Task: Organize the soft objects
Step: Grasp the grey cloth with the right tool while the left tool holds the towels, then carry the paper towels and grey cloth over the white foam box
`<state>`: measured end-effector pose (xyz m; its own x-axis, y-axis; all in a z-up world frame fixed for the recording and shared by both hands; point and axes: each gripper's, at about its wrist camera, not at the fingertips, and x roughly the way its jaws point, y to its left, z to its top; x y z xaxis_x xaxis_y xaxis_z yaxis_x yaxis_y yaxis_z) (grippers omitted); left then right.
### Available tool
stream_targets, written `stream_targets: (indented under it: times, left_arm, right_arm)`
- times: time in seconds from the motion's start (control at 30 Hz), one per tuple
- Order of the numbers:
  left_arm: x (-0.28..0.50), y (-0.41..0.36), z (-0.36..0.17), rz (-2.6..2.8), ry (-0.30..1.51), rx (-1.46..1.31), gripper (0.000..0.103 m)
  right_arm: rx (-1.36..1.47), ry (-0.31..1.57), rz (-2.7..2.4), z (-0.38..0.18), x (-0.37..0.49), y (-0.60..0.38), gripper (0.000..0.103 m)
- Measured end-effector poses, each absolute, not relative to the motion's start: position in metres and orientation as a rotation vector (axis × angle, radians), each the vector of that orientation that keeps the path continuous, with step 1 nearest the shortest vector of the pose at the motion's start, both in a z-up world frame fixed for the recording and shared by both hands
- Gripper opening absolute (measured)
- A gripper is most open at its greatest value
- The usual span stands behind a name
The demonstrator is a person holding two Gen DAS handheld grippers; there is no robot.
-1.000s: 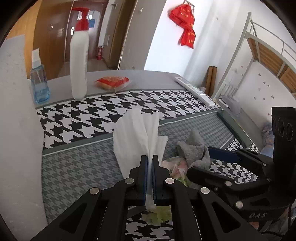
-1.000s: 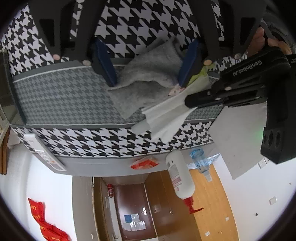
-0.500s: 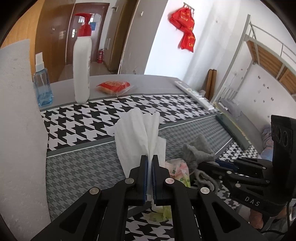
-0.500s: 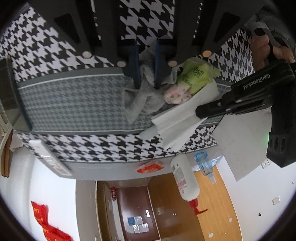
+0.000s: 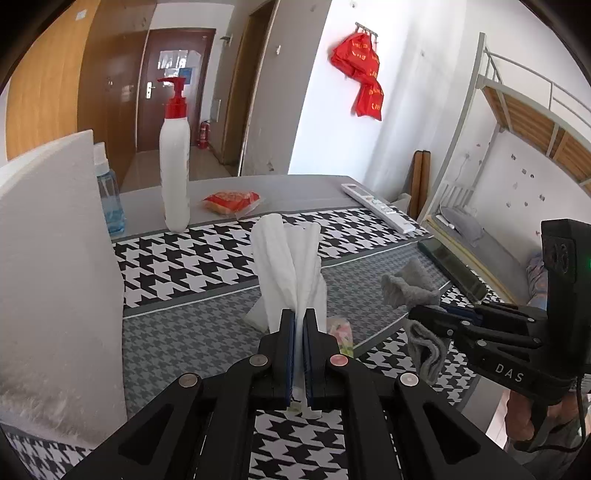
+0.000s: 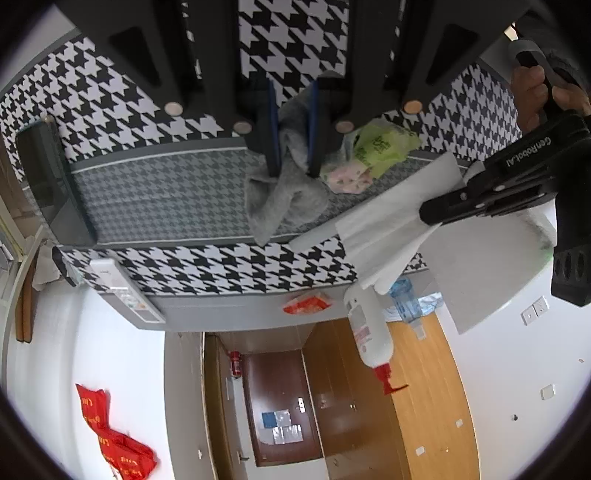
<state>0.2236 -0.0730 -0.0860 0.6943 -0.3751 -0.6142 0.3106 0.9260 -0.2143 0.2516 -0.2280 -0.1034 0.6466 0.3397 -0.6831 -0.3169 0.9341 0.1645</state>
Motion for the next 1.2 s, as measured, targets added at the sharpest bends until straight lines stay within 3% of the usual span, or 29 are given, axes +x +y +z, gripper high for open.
stream_targets:
  times: [1.2]
  left_arm:
    - [0.166, -0.048, -0.036, -0.288, 0.531, -0.033, 0.004]
  right_arm:
    - [0.029, 0.586, 0.392, -0.046, 0.194, -0.198, 0.017]
